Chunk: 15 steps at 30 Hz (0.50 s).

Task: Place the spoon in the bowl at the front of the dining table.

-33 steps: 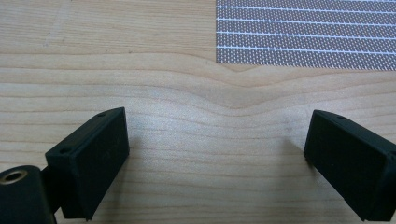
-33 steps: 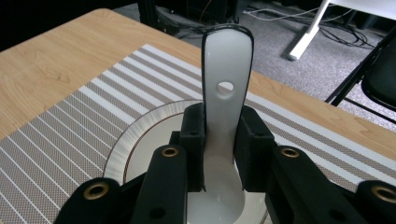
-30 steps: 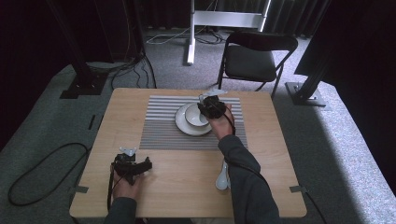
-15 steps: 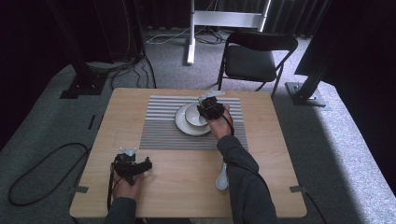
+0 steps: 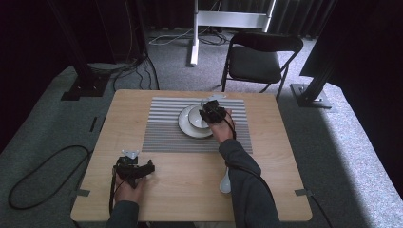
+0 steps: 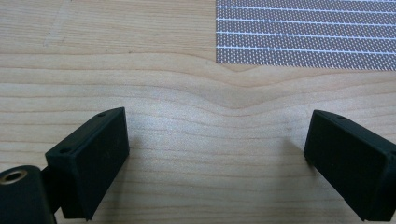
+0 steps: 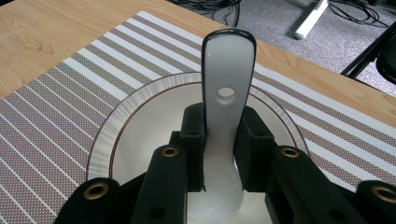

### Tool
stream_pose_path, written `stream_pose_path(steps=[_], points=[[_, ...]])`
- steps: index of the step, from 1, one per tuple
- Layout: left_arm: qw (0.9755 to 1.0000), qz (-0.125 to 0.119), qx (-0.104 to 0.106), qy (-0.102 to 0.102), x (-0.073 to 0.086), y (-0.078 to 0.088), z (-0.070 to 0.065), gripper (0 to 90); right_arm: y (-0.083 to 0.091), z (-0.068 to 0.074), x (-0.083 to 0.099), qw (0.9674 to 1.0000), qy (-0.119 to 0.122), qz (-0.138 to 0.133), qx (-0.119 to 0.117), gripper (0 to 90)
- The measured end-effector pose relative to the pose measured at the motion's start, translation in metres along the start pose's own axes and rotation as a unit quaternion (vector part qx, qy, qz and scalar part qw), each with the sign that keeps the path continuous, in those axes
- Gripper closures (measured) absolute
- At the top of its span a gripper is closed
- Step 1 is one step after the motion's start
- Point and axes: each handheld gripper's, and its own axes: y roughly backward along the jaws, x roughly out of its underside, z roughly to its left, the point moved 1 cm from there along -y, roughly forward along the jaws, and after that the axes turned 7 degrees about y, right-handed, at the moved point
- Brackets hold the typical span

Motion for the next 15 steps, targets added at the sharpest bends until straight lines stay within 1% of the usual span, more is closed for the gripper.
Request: stream_pose_path(steps=[6,12,15], points=[[1.0,0.0,0.0,0.0,0.0,0.0,0.0,7.0,-0.0035,-0.0007,-0.001,1.0,-0.004,0.004,0.002,75.0],[1.0,0.0,0.0,-0.001,0.0,0.0,0.0001,7.0,-0.0079,0.0012,-0.0042,0.9999,0.003,0.011,0.002,74.9],[1.0,0.0,0.0,-0.001,0.0,0.0,0.0002,7.0,-0.0095,0.0021,-0.0049,0.9999,0.001,0.011,0.003,74.9]])
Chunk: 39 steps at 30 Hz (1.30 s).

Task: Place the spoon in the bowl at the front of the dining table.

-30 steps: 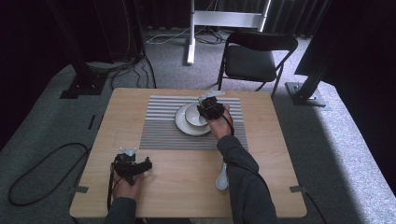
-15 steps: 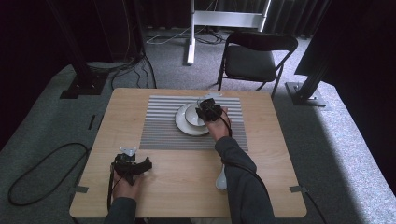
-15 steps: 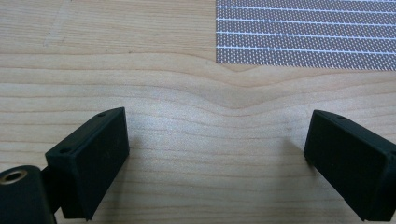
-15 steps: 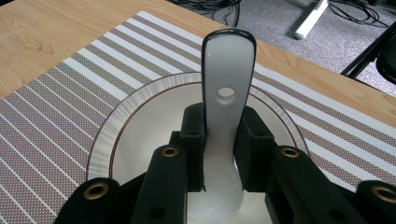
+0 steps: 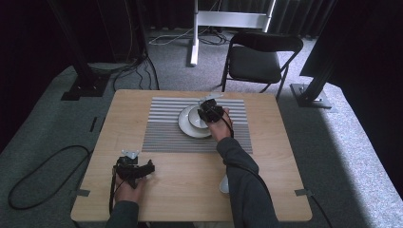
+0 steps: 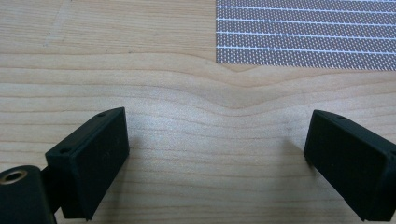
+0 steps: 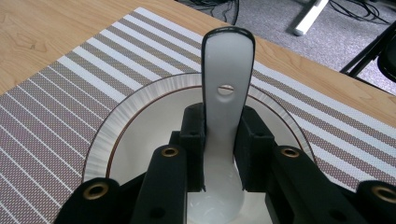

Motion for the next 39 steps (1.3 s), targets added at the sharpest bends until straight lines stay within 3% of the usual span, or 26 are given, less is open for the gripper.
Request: stream_pose_path(steps=[26,39], points=[[1.0,0.001,0.0,-0.001,0.0,0.0,0.0,7.0,-0.025,0.007,-0.012,0.9993,0.019,0.031,0.0,74.6],[1.0,0.0,0.0,0.0,0.0,0.0,0.0,7.0,-0.039,0.01,-0.013,0.9984,0.024,0.05,0.012,74.5]])
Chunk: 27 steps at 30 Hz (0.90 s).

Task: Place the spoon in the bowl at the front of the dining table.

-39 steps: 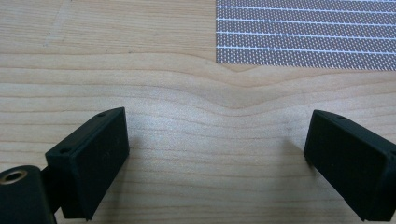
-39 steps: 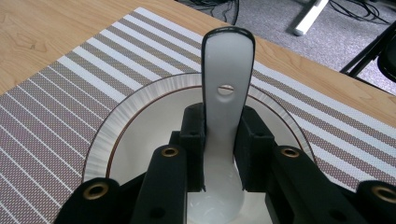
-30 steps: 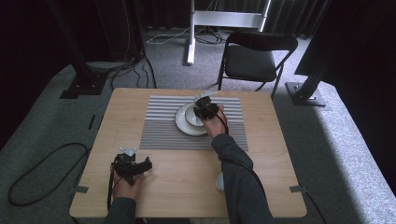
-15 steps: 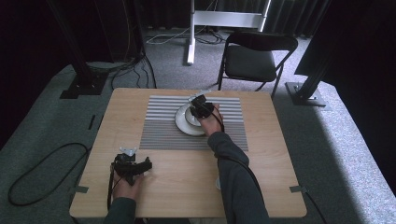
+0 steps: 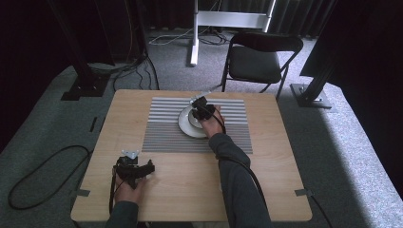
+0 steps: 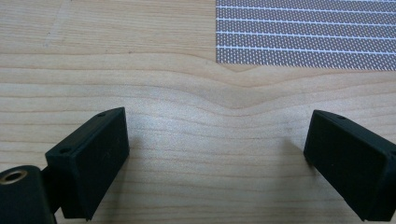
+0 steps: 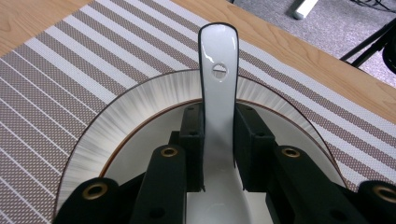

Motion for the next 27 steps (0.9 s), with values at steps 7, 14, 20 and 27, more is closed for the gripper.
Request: stream_pose_path(steps=[7,14,20,27], points=[[1.0,0.0,0.0,0.0,0.0,0.0,0.0,7.0,-0.004,-0.001,0.003,0.9999,0.001,0.015,0.002,74.4],[1.0,0.0,0.0,0.0,0.0,0.0,0.0,7.0,-0.004,-0.001,0.003,0.9998,-0.003,0.017,0.0,74.1],[1.0,0.0,0.0,0.0,0.0,0.0,0.0,7.0,-0.002,-0.003,0.004,0.9999,-0.004,0.016,0.003,67.6],[1.0,0.001,0.0,-0.001,0.0,0.0,0.0,7.0,0.011,-0.008,0.004,1.0,-0.007,-0.006,-0.002,59.2]])
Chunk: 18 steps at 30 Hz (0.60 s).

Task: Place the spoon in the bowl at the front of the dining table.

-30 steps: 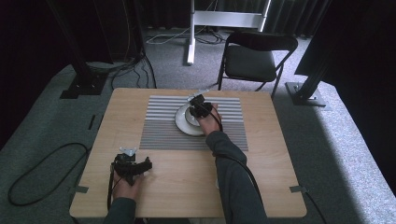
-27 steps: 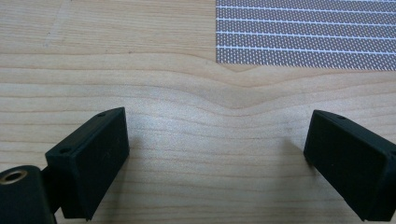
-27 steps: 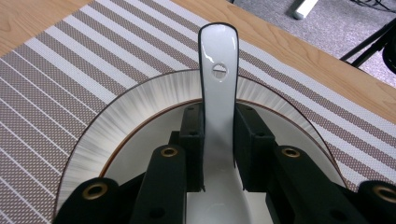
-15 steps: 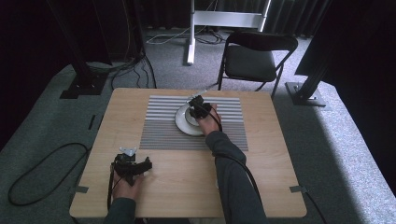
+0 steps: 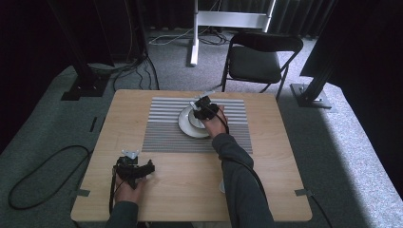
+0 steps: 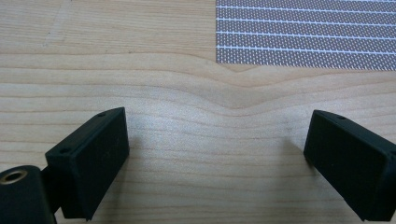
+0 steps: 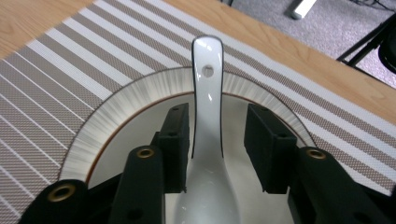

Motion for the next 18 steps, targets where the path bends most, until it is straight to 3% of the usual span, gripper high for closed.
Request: stream_pose_path(steps=[7,18], points=[[1.0,0.0,0.0,0.001,0.0,0.0,0.0,7.0,0.021,-0.009,0.0,0.999,-0.025,-0.033,-0.017,55.6],[1.0,0.0,0.0,0.002,0.0,0.0,0.0,7.0,0.041,-0.018,0.003,0.9971,-0.038,-0.062,-0.025,54.7]])
